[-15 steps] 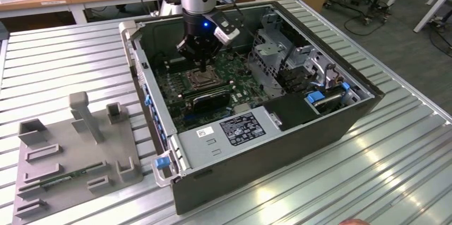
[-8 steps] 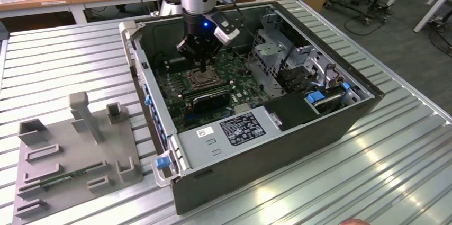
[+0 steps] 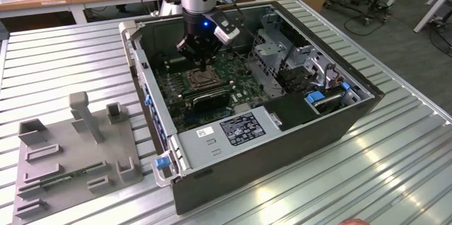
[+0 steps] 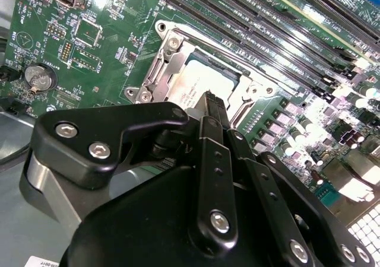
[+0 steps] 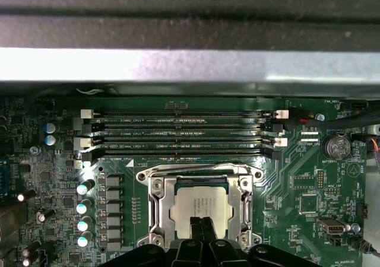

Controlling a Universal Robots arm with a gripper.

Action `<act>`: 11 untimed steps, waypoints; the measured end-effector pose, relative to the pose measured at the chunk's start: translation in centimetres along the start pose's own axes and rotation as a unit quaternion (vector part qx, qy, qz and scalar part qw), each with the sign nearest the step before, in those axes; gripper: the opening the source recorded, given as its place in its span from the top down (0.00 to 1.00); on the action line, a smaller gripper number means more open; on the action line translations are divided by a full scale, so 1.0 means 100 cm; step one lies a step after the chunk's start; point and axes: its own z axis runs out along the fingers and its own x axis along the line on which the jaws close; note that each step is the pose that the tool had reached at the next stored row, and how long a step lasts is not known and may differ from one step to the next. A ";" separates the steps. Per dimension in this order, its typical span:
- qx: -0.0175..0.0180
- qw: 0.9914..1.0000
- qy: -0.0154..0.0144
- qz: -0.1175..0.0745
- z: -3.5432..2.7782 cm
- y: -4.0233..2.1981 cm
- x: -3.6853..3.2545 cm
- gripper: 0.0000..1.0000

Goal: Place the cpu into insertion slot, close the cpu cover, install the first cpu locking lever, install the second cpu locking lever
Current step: 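Install the second cpu locking lever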

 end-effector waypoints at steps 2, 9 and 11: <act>0.000 1.000 0.000 0.000 -0.0007 0.0000 0.0000 0.89; 0.000 1.000 0.000 0.000 -0.0057 -0.0003 -0.0004 0.89; 0.000 1.000 0.000 0.000 -0.0070 -0.0004 -0.0004 0.89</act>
